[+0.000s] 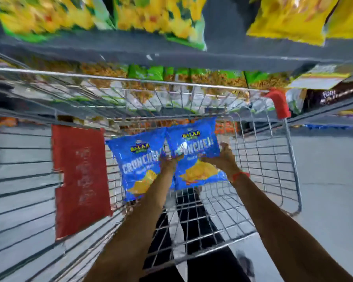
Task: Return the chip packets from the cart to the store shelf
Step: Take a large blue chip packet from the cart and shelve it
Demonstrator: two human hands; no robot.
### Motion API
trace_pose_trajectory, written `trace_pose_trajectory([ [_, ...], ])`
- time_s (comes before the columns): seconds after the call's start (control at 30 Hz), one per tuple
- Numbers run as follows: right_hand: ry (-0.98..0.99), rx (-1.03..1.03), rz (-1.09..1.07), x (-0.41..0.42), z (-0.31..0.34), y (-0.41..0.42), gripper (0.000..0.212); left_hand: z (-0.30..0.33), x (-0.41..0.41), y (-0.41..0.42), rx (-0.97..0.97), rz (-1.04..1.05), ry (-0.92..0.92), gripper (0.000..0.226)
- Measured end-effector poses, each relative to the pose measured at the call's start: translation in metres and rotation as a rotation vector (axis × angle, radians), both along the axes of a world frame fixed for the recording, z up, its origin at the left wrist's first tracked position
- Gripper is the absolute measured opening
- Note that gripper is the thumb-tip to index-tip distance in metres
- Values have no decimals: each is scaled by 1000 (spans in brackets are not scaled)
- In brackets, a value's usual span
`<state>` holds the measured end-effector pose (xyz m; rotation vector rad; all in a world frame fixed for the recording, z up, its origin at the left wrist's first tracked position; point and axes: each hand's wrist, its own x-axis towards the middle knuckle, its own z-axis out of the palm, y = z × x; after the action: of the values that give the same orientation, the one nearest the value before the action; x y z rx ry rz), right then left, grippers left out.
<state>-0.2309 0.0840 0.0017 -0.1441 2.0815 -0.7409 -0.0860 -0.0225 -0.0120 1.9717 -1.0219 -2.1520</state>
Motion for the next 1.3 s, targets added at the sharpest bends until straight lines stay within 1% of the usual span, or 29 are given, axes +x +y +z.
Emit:
trace_pose_trajectory([
  [0.07, -51, 18, -33, -9, -44, 15, 73, -3, -6, 5, 96, -1, -44, 45],
  [0.1, -89, 14, -40, -11, -60, 23, 76, -4, -9, 9, 120, -48, -94, 48],
  [0.13, -137, 14, -59, -13, -76, 31, 78, -6, -12, 10, 89, -88, -142, 51],
  [0.17, -167, 6, -89, -14, -75, 30, 78, -11, -16, 10, 44, -111, -153, 51],
  [0.23, -214, -4, -138, -16, -77, 29, 77, -27, -23, 13, 18, -93, -114, 46],
  [0.27, -231, -17, -122, -20, -91, 34, 79, -32, -25, 15, 7, -90, -99, 45],
  [0.3, -242, -41, -94, -24, -116, 42, 86, -39, -25, 17, -32, -85, -94, 44],
  [0.33, -242, -50, -60, -26, -122, 44, 97, -44, -25, 18, -71, -77, -88, 44],
  [0.37, -244, -57, -33, -27, -134, 48, 103, -42, -27, 17, -61, -71, -78, 44],
  [0.4, -243, -56, -15, -28, -132, 49, 100, -41, -27, 16, -40, -74, -79, 45],
  [0.47, -234, -6, -28, -22, -76, 32, 81, -34, -27, 12, 45, -73, -88, 47],
  [0.5, -235, 2, -17, -20, -60, 27, 71, -31, -24, 10, 72, -76, -82, 48],
  [0.53, -254, -4, -1, -19, -51, 26, 65, -31, -20, 8, 57, -85, -71, 50],
  [0.67, -344, -42, 1, -19, -18, 25, 59, -8, -9, 13, -26, -92, -16, 43],
  [0.77, -381, -116, -6, -18, 13, 29, 48, 18, -5, 17, -92, -34, 57, 25],
  [0.87, -340, -193, 1, -14, 52, 32, 48, 51, 3, 19, -135, -58, 209, 29],
  [0.93, -282, -240, -6, -10, 79, 31, 52, 80, 9, 17, -171, -119, 324, 38],
  [1.0, -239, -306, -25, -5, 111, 27, 55, 106, 13, 11, -230, -132, 333, 52],
  [1.03, -222, -343, -23, -1, 129, 24, 54, 121, 13, 7, -264, -113, 313, 54],
  [1.13, -186, -456, -11, 9, 181, 14, 51, 168, 14, -10, -381, -71, 304, 47],
  [1.3, -59, -619, -20, 23, 257, -8, 54, 248, 19, -42, -584, -63, 470, 43],
])
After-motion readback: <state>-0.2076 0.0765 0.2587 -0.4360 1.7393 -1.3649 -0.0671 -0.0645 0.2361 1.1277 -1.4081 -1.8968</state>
